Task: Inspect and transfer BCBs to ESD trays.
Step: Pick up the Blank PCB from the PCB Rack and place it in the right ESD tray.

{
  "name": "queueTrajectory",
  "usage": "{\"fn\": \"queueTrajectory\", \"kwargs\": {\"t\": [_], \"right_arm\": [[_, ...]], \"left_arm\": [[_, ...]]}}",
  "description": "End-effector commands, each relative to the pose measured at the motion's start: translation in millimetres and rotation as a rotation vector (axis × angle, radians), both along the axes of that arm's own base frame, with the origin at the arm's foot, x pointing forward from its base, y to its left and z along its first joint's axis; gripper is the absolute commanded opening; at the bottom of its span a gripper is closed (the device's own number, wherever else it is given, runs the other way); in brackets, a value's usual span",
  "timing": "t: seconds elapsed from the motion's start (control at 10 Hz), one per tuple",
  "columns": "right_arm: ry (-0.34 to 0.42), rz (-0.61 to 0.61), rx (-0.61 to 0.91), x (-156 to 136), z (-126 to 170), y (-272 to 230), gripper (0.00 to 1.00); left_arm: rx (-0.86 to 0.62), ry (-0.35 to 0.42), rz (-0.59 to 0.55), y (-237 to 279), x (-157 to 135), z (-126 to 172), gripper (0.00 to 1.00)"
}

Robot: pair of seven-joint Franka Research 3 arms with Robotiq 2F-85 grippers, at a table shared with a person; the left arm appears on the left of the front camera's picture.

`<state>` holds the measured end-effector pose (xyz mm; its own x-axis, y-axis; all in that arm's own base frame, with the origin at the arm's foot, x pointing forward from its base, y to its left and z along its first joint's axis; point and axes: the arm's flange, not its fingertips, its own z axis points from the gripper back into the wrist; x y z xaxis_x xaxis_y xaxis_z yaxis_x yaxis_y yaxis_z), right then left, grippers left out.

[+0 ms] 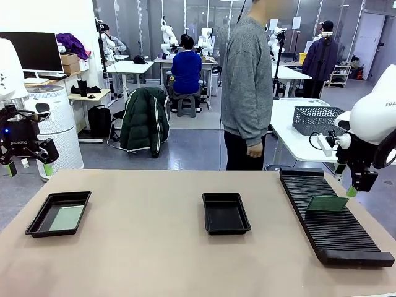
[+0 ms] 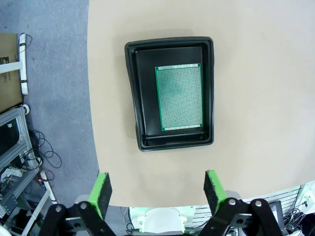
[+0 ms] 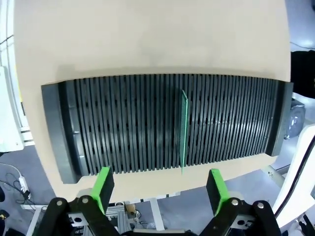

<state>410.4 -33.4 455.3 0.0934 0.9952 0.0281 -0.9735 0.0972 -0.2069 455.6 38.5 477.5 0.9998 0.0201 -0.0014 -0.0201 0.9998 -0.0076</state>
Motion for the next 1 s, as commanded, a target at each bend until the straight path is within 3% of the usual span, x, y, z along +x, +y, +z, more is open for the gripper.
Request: {"fn": "queueTrajectory", "kwargs": {"t": [0.0, 0.9], "right_arm": [[-0.031, -0.050, -0.016, 9, -20, -4, 1.00], [-0.058, -0.083, -0.004, 49, -84, -15, 1.00]], "left_arm": [[0.000, -0.010, -0.005, 0, -1, -2, 1.00], [0.000, -0.010, -0.005, 0, -1, -2, 1.00]]}}
